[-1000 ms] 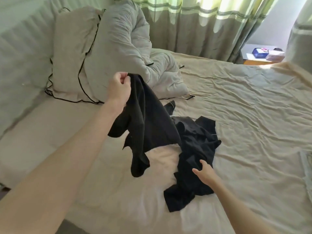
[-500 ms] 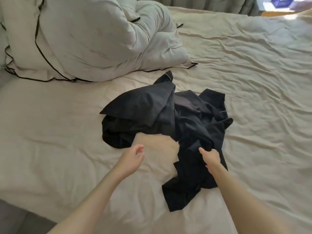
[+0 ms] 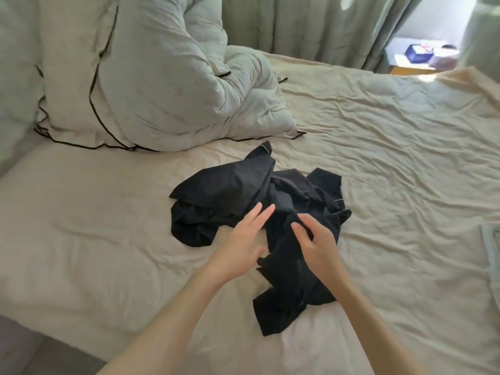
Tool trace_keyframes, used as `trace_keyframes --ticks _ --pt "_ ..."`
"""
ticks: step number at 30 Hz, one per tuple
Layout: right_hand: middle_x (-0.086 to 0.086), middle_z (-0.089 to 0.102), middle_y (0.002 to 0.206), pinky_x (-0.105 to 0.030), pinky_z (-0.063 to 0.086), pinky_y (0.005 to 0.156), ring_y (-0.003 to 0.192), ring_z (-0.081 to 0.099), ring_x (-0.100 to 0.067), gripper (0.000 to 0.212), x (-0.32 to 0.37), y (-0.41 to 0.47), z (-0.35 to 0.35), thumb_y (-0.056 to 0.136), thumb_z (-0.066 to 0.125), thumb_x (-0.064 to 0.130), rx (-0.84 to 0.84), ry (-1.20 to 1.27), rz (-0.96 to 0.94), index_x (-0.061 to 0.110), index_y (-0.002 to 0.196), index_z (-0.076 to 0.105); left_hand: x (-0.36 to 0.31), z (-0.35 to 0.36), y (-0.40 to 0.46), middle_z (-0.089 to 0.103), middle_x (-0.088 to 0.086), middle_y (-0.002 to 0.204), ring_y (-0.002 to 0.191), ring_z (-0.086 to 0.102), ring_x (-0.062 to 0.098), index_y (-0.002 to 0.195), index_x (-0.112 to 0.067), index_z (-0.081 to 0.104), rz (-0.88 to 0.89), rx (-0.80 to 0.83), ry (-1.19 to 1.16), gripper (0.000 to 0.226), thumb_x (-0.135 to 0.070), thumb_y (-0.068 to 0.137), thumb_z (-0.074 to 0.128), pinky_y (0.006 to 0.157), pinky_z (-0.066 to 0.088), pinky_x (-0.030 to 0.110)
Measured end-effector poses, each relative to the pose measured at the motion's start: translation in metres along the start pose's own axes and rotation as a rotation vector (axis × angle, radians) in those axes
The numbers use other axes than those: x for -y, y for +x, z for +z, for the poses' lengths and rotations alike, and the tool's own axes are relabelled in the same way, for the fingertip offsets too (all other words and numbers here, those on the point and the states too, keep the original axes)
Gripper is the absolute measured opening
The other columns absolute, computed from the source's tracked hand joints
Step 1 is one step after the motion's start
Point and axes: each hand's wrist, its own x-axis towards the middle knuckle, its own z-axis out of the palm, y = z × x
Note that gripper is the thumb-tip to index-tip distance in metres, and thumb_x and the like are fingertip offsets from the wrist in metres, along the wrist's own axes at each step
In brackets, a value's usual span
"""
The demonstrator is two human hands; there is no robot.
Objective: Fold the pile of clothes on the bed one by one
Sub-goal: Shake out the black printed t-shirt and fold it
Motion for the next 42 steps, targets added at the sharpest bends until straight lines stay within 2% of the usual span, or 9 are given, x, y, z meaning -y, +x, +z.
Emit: trace_keyframes --ticks 4,7,13,17,22,25,30,37,42 --pt "0.017 0.059 0.094 -0.003 0.037 0.079 0.09 0.053 0.015 0.02 0.084 0.008 -0.037 0.095 0.053 0.009 0.077 -0.059 -0.248 0.026 0.104 0.06 -0.048 -0.055 -0.005 0.032 -0.021 0.146 0.136 0.028 0.0 0.143 -0.033 0.032 0.151 -0.092 -0.055 0.06 -0.005 0.094 0.05 0.104 0.025 0.012" --pt "0.007 0.06 0.095 -0.003 0.036 0.077 0.085 0.054 0.005 0.019 0.153 0.012 -0.06 0.095 0.051 0.008 0.093 -0.126 -0.376 0.021 0.103 0.063 -0.091 -0.106 -0.013 0.049 -0.016 0.129 0.126 0.043 0.003 0.137 -0.026 0.04 0.239 -0.167 -0.176 0.05 -0.007 0.093 0.053 0.103 0.035 0.021" --pt "0.012 0.056 0.091 -0.009 0.037 0.076 0.085 0.051 0.002 0.018 0.284 -0.003 -0.094 0.097 0.049 0.008 0.138 -0.192 -0.596 0.02 0.1 0.062 -0.15 -0.188 -0.066 0.052 0.0 0.131 0.123 0.049 0.007 0.136 -0.015 0.039 0.415 -0.138 -0.395 0.047 0.005 0.094 0.047 0.1 0.043 0.024" --pt "0.018 0.055 0.087 -0.012 0.039 0.073 0.082 0.052 0.001 0.017 0.34 -0.016 -0.093 0.096 0.051 0.009 0.135 -0.184 -0.633 0.022 0.094 0.06 -0.166 -0.232 -0.11 0.063 0.002 0.101 0.096 0.062 0.01 0.115 -0.003 0.052 0.415 -0.222 -0.407 0.027 0.0 0.089 0.058 0.086 0.051 0.022" --pt "-0.007 0.069 0.091 -0.031 0.051 0.08 0.085 0.064 -0.019 0.015 0.368 -0.027 -0.08 0.096 0.054 0.014 0.147 -0.086 -0.583 0.02 0.089 0.066 -0.156 -0.273 -0.166 0.066 -0.016 0.075 0.074 0.063 -0.002 0.089 -0.016 0.058 0.382 -0.336 -0.378 0.005 -0.015 0.093 0.056 0.071 0.048 0.014" --pt "-0.001 0.07 0.086 -0.027 0.053 0.078 0.079 0.065 -0.011 0.021 0.377 -0.029 -0.071 0.094 0.056 0.014 0.168 -0.064 -0.589 0.027 0.082 0.068 -0.138 -0.283 -0.19 0.071 -0.002 0.091 0.086 0.068 0.01 0.096 -0.014 0.062 0.294 -0.336 -0.296 0.006 -0.016 0.092 0.057 0.079 0.053 0.019" --pt "0.004 0.068 0.082 -0.018 0.05 0.064 0.071 0.063 -0.006 0.024 0.377 -0.014 -0.059 0.094 0.056 0.015 0.111 0.022 -0.499 0.03 0.079 0.067 -0.093 -0.292 -0.214 0.067 -0.013 0.082 0.072 0.064 -0.005 0.087 -0.027 0.061 0.095 -0.434 -0.103 0.004 -0.024 0.09 0.061 0.064 0.045 0.009" --pt "0.005 0.066 0.077 -0.02 0.045 0.058 0.07 0.061 -0.009 0.018 0.364 0.012 -0.036 0.094 0.053 0.013 0.0 0.123 -0.343 0.02 0.089 0.07 -0.048 -0.324 -0.253 0.061 -0.006 0.089 0.096 0.059 0.017 0.094 -0.022 0.062 -0.164 -0.543 0.146 0.005 -0.023 0.089 0.063 0.082 0.04 0.028" --pt "-0.003 0.064 0.089 -0.029 0.045 0.079 0.086 0.059 -0.02 0.014 0.353 0.018 -0.015 0.093 0.054 0.013 0.002 -0.107 -0.356 0.013 0.096 0.068 -0.05 -0.338 -0.271 0.066 0.005 0.093 0.094 0.062 0.021 0.096 -0.014 0.066 -0.179 -0.608 0.106 0.01 -0.016 0.087 0.066 0.088 0.045 0.033"
